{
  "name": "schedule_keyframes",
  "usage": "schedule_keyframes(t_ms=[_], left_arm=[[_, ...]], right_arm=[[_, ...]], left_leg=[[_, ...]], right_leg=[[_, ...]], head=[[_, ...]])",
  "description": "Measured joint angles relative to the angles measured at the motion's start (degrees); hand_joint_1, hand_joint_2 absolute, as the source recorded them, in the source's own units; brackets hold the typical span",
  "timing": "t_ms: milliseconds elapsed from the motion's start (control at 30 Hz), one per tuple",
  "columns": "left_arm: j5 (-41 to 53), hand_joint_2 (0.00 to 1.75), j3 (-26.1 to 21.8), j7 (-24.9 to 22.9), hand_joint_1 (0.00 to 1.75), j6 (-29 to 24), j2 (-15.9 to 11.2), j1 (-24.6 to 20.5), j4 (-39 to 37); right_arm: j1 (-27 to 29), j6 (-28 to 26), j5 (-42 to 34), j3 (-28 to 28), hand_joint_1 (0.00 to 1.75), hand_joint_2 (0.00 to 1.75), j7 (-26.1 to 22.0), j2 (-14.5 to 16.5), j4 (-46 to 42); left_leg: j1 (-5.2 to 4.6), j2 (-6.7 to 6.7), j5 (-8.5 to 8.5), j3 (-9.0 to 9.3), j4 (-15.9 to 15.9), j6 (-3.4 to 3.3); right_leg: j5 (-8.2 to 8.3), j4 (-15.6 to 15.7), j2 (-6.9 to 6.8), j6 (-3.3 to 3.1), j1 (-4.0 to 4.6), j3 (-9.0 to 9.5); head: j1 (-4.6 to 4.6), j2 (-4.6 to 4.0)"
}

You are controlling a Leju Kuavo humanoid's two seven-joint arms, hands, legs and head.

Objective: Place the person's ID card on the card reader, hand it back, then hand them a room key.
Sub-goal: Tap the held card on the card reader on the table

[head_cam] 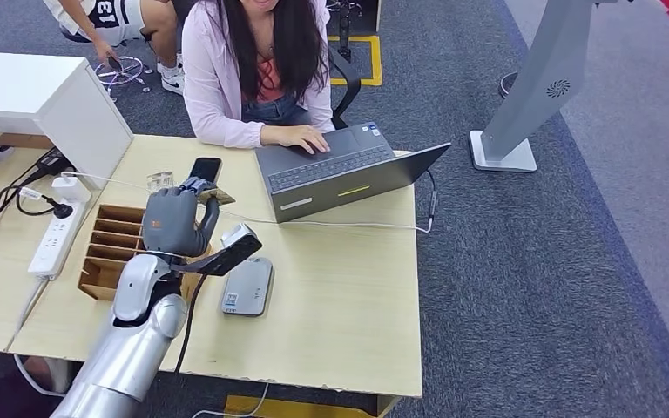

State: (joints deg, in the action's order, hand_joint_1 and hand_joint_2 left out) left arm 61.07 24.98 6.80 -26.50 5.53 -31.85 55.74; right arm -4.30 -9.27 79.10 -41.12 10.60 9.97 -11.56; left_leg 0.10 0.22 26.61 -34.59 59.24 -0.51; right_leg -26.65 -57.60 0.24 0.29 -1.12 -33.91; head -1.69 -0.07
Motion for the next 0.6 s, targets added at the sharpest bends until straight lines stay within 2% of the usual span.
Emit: schedule_keyframes(t_ms=[233,600], left_arm=[[0.3,1.75,1.9,-0.6,1.75,0.6,0.7,0.6,-0.4],[0.3,1.75,2.1,-0.6,1.75,0.6,0.9,0.6,-0.5]], right_arm=[[0.0,0.0,0.0,-0.1,0.0,1.75,0.0,0.0,0.0],[0.0,0.0,0.0,-0.4,0.0,1.75,0.0,0.0,0.0]], left_leg=[[0.0,-0.01,0.0,-0.02,0.0,0.0],[0.0,-0.01,0.0,-0.01,0.0,0.0]], right_leg=[[0.0,0.0,0.0,0.0,0.0,0.0],[0.0,0.0,0.0,0.0,0.0,0.0]], head=[[-0.01,0.0],[0.0,0.0]])
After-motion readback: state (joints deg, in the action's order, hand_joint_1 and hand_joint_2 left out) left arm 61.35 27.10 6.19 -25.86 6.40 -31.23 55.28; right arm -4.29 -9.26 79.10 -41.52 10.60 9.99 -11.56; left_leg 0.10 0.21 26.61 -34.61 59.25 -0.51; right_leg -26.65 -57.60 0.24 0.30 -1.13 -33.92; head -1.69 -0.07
